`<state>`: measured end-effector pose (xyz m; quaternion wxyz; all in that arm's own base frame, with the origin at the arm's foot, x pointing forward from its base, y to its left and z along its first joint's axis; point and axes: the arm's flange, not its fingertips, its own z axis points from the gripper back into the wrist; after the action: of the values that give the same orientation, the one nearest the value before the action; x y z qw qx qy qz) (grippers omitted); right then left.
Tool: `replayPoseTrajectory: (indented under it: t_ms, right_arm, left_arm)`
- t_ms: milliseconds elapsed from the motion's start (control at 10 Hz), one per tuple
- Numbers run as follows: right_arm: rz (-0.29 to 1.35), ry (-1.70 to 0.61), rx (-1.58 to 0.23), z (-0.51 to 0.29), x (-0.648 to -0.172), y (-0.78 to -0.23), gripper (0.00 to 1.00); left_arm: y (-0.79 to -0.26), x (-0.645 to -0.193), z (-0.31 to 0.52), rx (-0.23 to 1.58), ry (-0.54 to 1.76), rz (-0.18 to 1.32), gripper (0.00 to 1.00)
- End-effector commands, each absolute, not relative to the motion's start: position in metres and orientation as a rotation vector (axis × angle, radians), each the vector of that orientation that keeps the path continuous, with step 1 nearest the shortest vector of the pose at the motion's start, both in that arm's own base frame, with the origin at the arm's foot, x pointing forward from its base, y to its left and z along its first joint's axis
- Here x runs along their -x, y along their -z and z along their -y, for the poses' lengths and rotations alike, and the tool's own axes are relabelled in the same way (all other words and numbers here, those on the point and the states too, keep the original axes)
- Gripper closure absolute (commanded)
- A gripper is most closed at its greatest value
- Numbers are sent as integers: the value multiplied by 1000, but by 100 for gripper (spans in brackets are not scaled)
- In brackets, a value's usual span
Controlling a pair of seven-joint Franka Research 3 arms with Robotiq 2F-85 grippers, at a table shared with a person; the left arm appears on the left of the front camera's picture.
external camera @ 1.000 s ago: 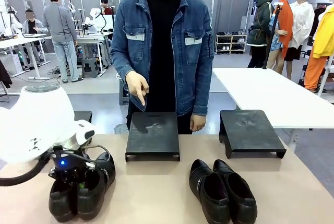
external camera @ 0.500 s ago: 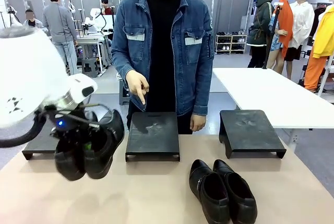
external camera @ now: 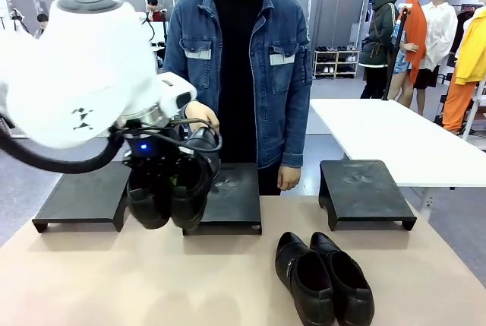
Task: Place the shoes on the stand as instructed by the person.
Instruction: Pick up one pair of Shoes and place it on the Shoes Stand indicated by the person.
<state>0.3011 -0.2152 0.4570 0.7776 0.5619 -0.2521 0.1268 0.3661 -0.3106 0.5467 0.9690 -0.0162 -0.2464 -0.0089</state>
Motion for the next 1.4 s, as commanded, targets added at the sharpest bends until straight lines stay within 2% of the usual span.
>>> replayPoseTrajectory:
  t_ms: [0, 700, 800, 1300]
  right_arm:
    - [567, -287, -1219, 217, -301, -458, 0]
    - [567, -287, -1219, 217, -301, -458, 0]
    - [567, -287, -1219, 217, -301, -458, 0]
    - [567, -287, -1219, 217, -301, -458, 0]
  left_arm:
    - [-556, -385, 330, -6, -12, 519, 100]
    - [-546, -372, 320, 24, 15, 503, 100]
    - [-536, -376, 324, 22, 21, 481, 93]
    - [-523, -442, 359, 84, -28, 622, 93]
